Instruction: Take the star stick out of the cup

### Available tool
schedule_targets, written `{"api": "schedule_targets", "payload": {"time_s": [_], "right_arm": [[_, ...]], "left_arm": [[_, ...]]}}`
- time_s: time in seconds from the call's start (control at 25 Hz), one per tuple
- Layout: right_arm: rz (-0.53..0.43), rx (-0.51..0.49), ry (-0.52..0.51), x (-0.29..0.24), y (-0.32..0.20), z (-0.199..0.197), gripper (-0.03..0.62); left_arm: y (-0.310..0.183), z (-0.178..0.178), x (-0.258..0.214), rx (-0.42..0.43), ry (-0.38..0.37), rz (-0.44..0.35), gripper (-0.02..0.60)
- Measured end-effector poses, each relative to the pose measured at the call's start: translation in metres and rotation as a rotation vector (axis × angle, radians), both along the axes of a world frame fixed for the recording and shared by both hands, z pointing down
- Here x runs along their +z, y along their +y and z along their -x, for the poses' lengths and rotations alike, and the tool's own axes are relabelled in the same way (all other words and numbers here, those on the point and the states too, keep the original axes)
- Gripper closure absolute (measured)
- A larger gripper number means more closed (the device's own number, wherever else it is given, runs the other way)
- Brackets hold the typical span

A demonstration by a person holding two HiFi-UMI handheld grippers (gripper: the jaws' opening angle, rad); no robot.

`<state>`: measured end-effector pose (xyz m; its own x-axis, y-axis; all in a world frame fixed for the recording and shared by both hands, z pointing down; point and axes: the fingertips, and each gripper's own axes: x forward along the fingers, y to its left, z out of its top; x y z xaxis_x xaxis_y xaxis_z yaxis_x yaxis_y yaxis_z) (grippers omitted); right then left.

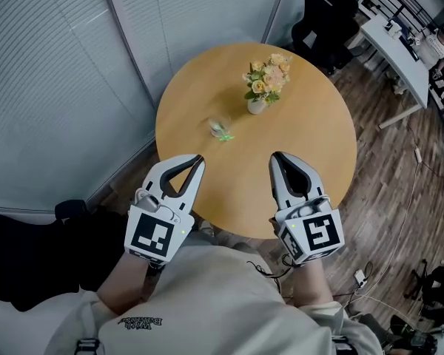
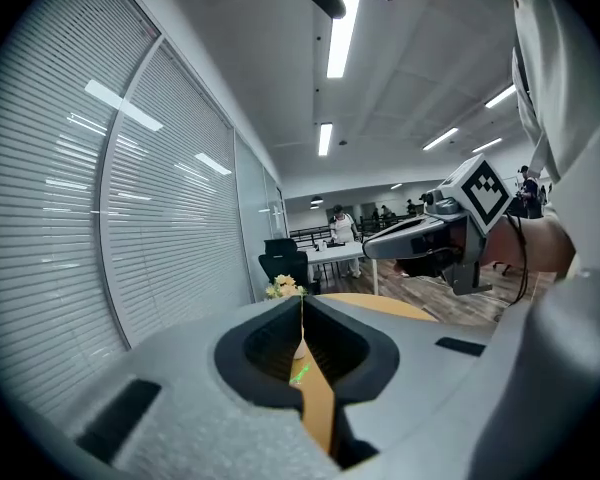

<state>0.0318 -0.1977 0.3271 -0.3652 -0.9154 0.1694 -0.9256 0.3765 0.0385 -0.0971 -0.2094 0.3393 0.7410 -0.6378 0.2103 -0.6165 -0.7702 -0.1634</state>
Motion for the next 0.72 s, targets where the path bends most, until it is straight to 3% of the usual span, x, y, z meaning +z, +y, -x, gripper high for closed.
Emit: {"api": "schedule_targets", "payload": {"time_s": [0.48,0.72], "right_arm": [[0.011,-0.049,0.015,0.011,-0.030,0.006,0.557],[0.003,-0.084,0.029,0.009,-0.039,-0.009,0.559]], "left_arm": [[-0.024,0.001,0.019,-0.013,-0.037,0.011,0.558],[-0.030,-0.008,0.011,-0.068,-0.037,-0.009,0.558]]}}
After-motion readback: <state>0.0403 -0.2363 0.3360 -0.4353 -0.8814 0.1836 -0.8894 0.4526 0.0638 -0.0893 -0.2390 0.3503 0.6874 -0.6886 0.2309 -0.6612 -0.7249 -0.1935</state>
